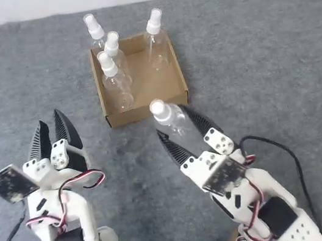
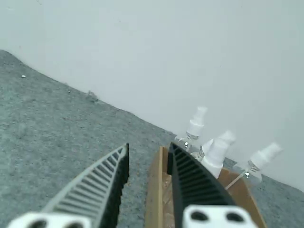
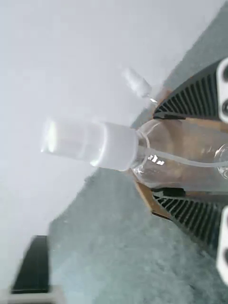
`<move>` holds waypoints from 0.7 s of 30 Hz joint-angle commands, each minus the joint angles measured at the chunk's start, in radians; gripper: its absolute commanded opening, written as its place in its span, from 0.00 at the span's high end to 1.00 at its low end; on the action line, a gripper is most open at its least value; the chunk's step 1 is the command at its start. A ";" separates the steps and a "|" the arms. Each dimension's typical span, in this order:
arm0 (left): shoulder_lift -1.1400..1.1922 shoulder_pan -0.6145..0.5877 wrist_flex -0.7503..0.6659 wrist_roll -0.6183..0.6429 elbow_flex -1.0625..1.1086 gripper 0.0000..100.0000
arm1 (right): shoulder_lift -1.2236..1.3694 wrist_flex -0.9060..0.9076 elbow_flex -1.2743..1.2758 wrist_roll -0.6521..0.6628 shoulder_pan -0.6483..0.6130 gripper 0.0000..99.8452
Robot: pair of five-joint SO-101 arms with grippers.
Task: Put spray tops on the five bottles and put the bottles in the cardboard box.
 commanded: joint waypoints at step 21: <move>-0.018 -0.005 0.011 -0.006 -0.073 0.87 | 0.542 -0.361 -0.393 0.005 0.013 0.97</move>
